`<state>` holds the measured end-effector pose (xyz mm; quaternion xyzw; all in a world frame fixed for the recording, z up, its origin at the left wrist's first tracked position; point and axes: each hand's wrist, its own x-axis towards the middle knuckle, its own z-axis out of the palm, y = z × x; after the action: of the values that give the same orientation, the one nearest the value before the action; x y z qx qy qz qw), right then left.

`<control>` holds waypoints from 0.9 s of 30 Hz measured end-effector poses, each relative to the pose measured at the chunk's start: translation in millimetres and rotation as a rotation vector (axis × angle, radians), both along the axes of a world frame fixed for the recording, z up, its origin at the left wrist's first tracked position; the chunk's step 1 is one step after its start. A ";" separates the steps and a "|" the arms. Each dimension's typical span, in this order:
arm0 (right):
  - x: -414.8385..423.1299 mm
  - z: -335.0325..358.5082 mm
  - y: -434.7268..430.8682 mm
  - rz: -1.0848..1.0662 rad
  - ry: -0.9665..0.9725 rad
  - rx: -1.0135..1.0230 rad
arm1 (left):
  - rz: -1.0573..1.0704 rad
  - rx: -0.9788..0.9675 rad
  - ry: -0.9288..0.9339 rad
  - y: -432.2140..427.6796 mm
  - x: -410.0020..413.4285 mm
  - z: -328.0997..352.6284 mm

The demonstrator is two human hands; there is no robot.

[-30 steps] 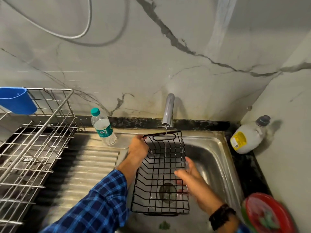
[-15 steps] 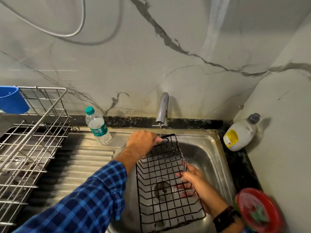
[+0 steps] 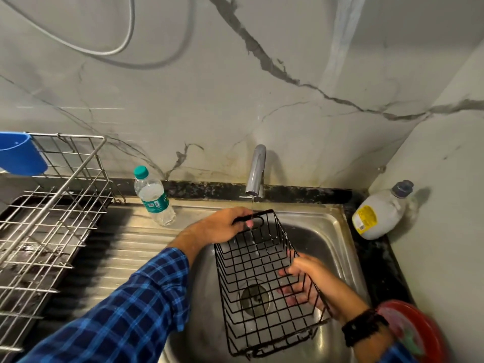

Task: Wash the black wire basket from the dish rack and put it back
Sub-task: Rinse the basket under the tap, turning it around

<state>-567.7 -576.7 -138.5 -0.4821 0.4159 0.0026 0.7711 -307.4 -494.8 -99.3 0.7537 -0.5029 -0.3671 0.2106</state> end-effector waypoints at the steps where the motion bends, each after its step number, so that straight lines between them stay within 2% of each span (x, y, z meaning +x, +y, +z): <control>1: -0.1 2.4 -0.2 0.004 -0.014 -0.004 | 0.028 -0.024 -0.030 -2.9 0.1 -3.1; 5: -7.1 11.0 -0.3 0.015 -0.020 -0.168 | 0.157 -0.131 -0.127 -10.5 -4.8 -11.5; 10: -32.8 13.3 -29.5 -0.319 -0.091 -0.129 | 0.309 -0.140 -0.113 -10.7 -14.3 -27.5; 13: -51.8 23.0 -9.0 -0.470 -0.146 -0.207 | 0.414 -0.149 -0.150 -4.9 -19.2 -45.1; 16: -52.0 25.5 19.6 -0.511 0.022 -0.354 | 0.501 -0.043 -0.177 1.2 -36.4 -52.0; 18: -49.8 24.5 34.4 -0.473 0.078 -0.293 | 0.592 0.023 -0.087 9.3 -44.0 -58.3; 21: -49.6 29.2 36.1 -0.479 0.031 -0.157 | 0.712 0.038 0.022 23.3 -48.3 -63.2; 25: -51.9 25.4 19.9 -0.449 0.060 -0.080 | 0.826 -0.009 0.374 39.8 -44.6 -55.7; 27: -52.2 28.5 17.0 -0.388 0.087 -0.070 | 0.750 0.011 0.277 50.3 -36.3 -50.4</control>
<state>-619.9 -559.7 -110.0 -0.4189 0.5339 -0.1396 0.7211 -343.7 -444.4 -149.7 0.8295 -0.1576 -0.3656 0.3917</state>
